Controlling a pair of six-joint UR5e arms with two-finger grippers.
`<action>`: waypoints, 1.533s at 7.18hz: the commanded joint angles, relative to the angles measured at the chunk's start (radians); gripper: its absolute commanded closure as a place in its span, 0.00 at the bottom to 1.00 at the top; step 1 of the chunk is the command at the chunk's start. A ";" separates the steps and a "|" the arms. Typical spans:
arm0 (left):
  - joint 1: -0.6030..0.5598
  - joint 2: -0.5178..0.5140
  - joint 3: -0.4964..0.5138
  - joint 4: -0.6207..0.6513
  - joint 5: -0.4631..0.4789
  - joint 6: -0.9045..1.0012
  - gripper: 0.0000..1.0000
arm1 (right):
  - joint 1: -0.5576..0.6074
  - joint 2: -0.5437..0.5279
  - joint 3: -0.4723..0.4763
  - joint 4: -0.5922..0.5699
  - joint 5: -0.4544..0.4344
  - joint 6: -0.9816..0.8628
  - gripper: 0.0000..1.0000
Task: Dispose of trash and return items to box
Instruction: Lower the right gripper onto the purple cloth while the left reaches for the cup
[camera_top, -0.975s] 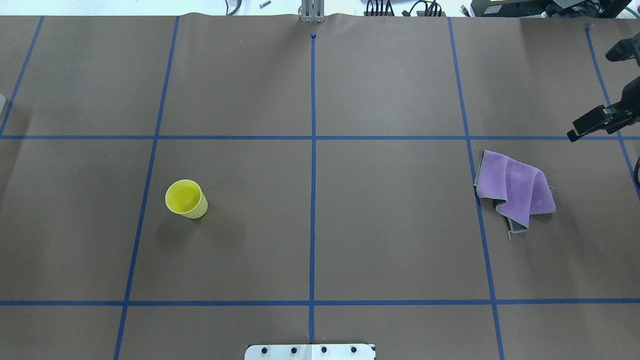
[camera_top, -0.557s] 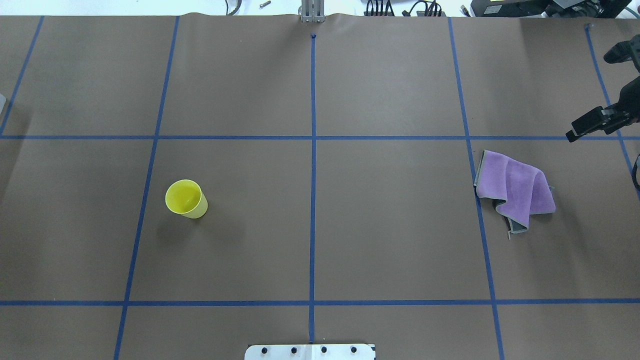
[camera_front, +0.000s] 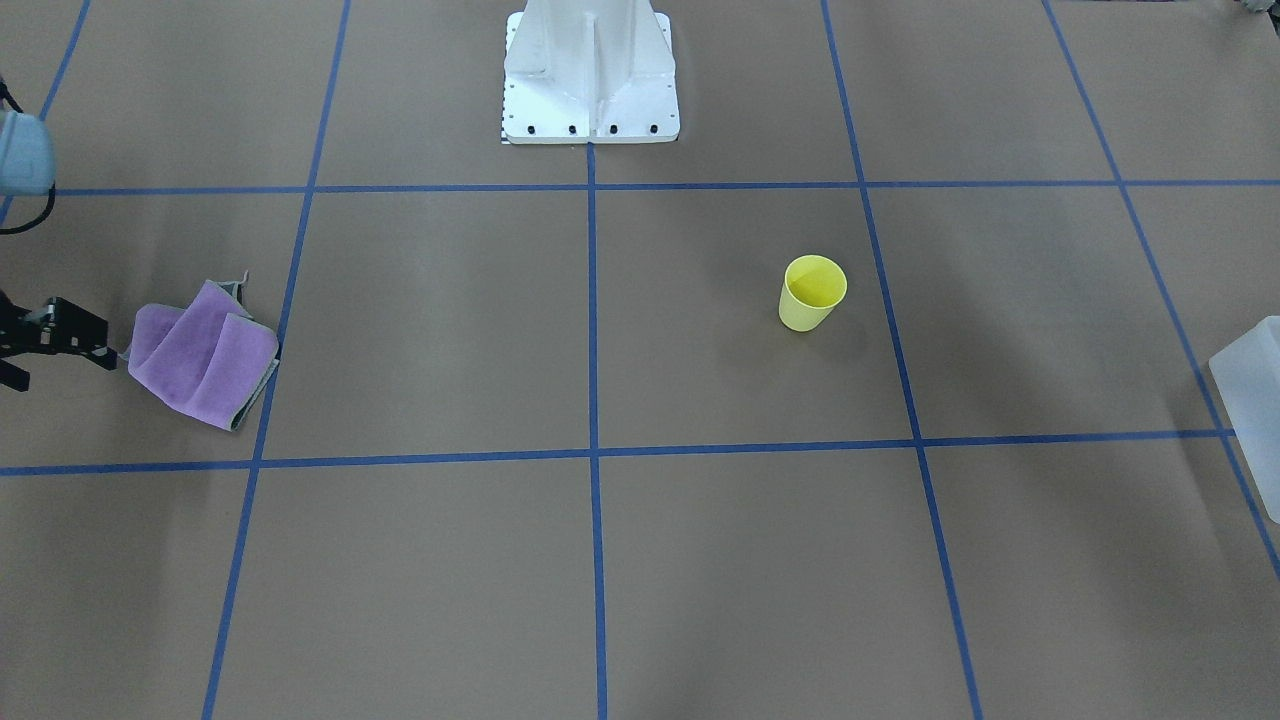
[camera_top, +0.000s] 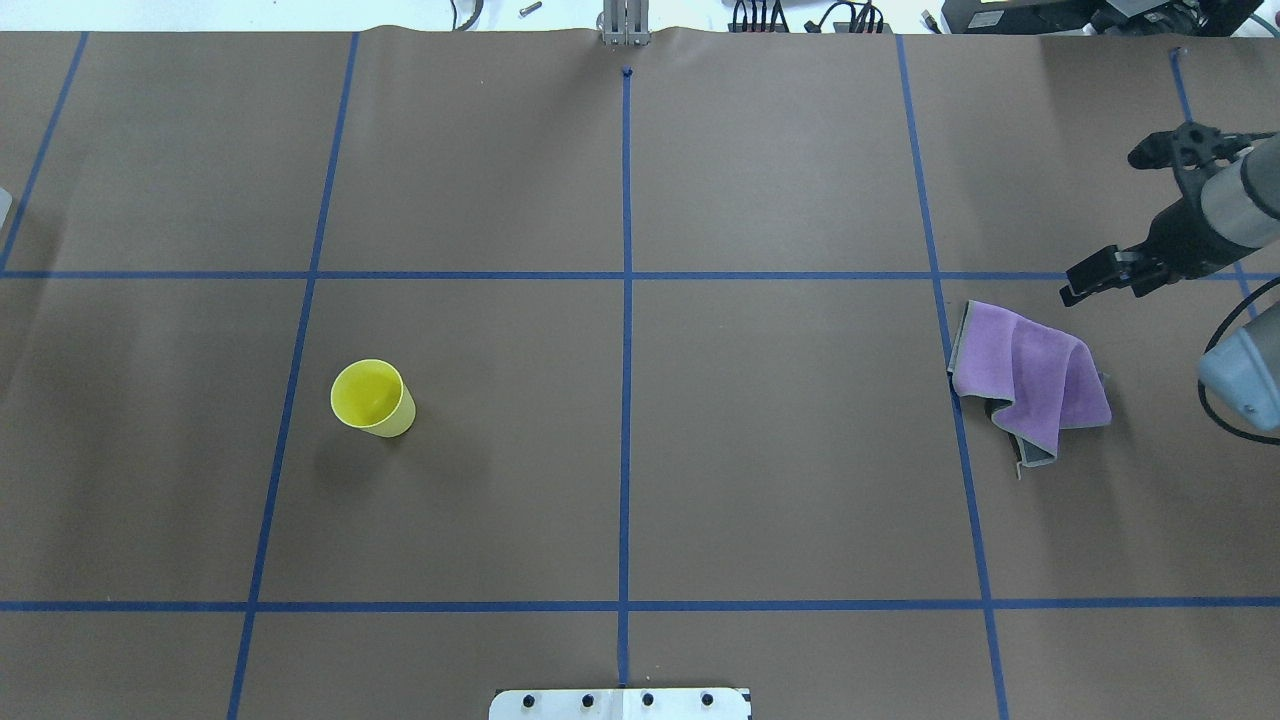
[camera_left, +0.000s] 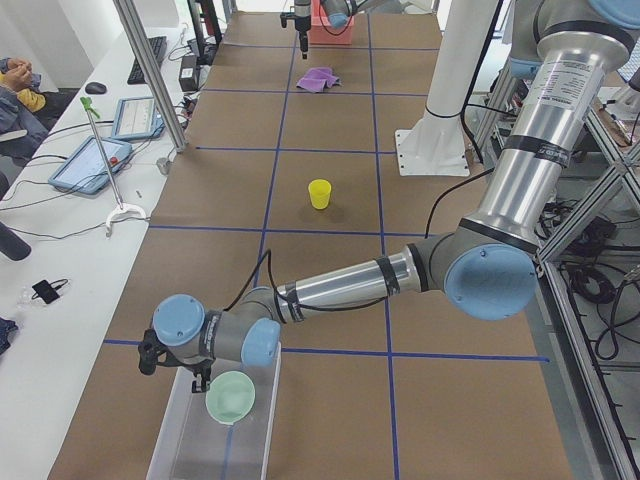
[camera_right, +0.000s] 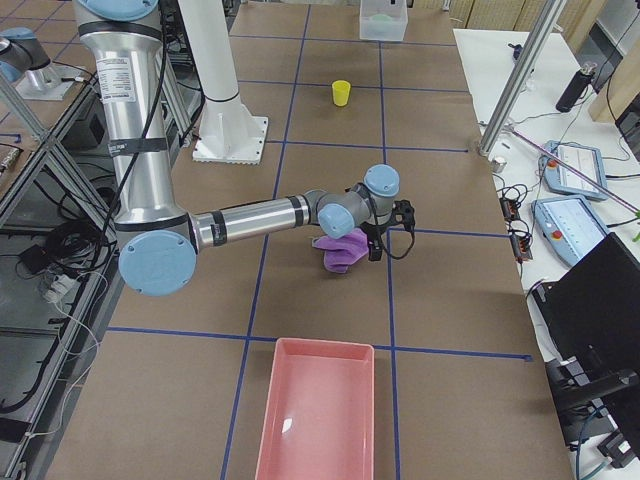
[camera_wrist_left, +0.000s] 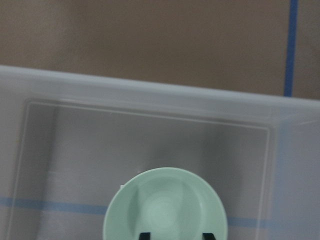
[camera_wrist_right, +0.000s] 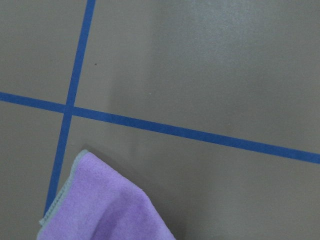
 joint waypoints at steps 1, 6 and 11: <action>0.037 0.029 -0.236 0.101 -0.096 -0.235 0.10 | -0.091 -0.009 -0.019 0.069 -0.059 0.104 0.00; 0.256 0.062 -0.509 0.094 -0.054 -0.696 0.09 | -0.127 -0.011 -0.051 0.070 -0.066 0.089 1.00; 0.751 0.125 -0.865 0.126 0.280 -1.117 0.09 | 0.028 -0.067 0.126 0.055 0.029 0.089 1.00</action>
